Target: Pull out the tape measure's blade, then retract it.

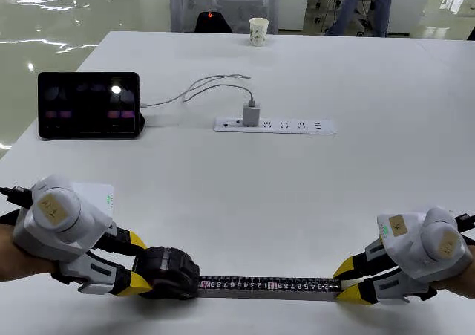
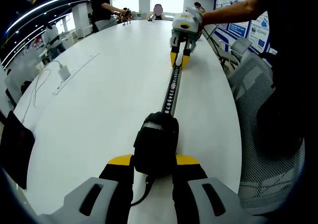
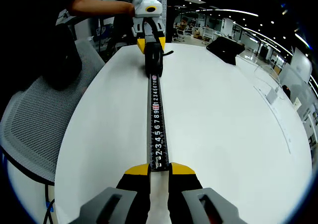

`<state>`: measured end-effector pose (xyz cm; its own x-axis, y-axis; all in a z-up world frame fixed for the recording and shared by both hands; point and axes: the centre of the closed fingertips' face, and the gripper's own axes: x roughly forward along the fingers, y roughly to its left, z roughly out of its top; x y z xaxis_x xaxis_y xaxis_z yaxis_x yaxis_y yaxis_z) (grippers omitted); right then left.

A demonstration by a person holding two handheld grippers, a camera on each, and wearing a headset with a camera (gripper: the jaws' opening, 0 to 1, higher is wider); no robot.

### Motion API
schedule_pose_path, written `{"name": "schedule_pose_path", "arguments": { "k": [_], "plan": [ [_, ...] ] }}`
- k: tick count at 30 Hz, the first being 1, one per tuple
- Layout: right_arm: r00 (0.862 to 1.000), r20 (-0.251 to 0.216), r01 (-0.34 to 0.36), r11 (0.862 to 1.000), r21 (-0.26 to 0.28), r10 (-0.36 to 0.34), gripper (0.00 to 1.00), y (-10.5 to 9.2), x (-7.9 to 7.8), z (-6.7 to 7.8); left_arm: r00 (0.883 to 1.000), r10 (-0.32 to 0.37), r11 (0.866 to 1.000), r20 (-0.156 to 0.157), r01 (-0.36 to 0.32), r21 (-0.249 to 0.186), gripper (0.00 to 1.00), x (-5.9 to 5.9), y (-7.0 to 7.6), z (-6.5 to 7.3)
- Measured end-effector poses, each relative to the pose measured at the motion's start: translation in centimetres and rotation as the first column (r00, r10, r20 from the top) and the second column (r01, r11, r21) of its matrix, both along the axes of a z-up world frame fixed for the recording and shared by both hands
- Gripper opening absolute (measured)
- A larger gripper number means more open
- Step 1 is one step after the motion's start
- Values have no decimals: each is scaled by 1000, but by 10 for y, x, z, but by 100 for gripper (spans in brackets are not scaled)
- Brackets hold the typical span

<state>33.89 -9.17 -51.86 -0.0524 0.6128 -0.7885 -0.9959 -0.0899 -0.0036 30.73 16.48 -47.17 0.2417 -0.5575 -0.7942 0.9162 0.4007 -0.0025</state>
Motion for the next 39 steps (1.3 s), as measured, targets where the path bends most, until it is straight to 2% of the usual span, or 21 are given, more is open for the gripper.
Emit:
{"name": "schedule_pose_path", "arguments": {
  "k": [14,28,39],
  "plan": [
    [1000,11,15,1000,-25,-15,9,-13,3,0,1000,2,1000,1,-2,2,24,0,0,0],
    [1000,18,19,998,-54,-18,10,-12,3,-1,1000,20,1000,17,-20,-8,25,1,-1,0],
    [1000,20,10,996,-84,-9,11,-12,1,-1,999,19,1000,30,-19,21,24,2,1,-1]
  ]
}}
